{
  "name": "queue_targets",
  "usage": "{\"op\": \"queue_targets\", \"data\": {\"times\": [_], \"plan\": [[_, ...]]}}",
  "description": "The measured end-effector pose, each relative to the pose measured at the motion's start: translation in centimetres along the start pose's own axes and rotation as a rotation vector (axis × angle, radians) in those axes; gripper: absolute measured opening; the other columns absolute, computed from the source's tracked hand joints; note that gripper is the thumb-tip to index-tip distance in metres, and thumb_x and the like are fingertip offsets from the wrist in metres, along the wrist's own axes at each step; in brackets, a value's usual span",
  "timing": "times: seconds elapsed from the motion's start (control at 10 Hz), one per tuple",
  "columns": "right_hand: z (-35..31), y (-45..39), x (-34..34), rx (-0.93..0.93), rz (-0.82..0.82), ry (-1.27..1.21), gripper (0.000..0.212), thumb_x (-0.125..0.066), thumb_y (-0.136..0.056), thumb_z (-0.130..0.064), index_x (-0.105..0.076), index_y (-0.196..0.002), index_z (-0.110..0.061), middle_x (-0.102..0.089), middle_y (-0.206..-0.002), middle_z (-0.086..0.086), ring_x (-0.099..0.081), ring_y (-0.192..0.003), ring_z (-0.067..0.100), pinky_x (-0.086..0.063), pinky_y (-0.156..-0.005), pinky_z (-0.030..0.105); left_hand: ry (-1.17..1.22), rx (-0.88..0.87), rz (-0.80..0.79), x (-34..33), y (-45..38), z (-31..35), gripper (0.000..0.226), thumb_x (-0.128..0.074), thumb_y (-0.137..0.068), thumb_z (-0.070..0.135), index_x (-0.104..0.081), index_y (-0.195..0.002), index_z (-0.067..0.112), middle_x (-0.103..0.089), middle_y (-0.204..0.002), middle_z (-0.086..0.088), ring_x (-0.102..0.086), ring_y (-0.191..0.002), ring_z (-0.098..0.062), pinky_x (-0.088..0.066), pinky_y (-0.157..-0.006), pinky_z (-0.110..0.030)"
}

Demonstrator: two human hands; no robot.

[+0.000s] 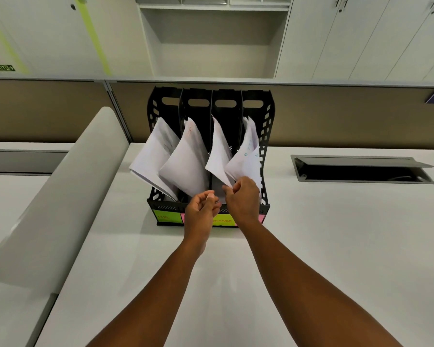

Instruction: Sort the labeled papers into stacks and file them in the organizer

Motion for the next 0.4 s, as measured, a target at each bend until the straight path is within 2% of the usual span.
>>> {"op": "queue_targets", "data": {"times": [0.1, 0.2, 0.3, 0.4], "plan": [[0.4, 0.1, -0.2, 0.009, -0.036, 0.023, 0.028, -0.069, -0.086, -0.028, -0.05, -0.074, -0.012, -0.055, -0.077, 0.007, -0.042, -0.059, 0.009, -0.026, -0.051, 0.016, 0.001, 0.012, -0.002, -0.1, 0.2, -0.5, 0.018, -0.053, -0.099, 0.026, -0.061, -0.113, 0.02, -0.07, -0.105, -0.001, -0.069, -0.097, -0.013, -0.056, -0.087, -0.025], [0.6, 0.5, -0.7, 0.04, -0.101, 0.062, 0.028, -0.069, -0.085, -0.033, -0.054, -0.076, -0.012, -0.058, -0.074, 0.006, -0.05, -0.064, 0.015, -0.034, -0.056, 0.02, 0.008, 0.026, -0.001, -0.1, 0.5, -0.7, 0.016, -0.054, -0.099, 0.027, -0.062, -0.11, 0.02, -0.071, -0.103, -0.003, -0.07, -0.095, -0.013, -0.056, -0.084, -0.024], [0.5, 1.0, -0.2, 0.075, -0.1, 0.064, 0.029, -0.069, -0.085, -0.032, -0.053, -0.073, -0.012, -0.057, -0.071, 0.005, -0.05, -0.063, 0.016, -0.036, -0.057, 0.023, -0.003, 0.03, -0.011, -0.3, 0.8, -1.1, 0.019, -0.053, -0.099, 0.028, -0.063, -0.111, 0.018, -0.072, -0.104, -0.005, -0.071, -0.095, -0.014, -0.057, -0.084, -0.025], [0.4, 1.7, 0.3, 0.124, -0.083, 0.05, 0.03, -0.066, -0.087, -0.033, -0.05, -0.071, -0.013, -0.053, -0.068, 0.003, -0.044, -0.059, 0.012, -0.03, -0.054, 0.018, -0.054, 0.008, -0.013, -0.4, 1.1, -1.0, 0.02, -0.052, -0.099, 0.029, -0.063, -0.112, 0.018, -0.073, -0.103, -0.004, -0.071, -0.096, -0.013, -0.057, -0.084, -0.026]]}}
Point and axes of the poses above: each hand's wrist, its own y-axis away from the middle knuckle, its own x-axis out of the back of the hand, z = x × y, the point moved 10 cm from there along -y, towards the middle knuckle
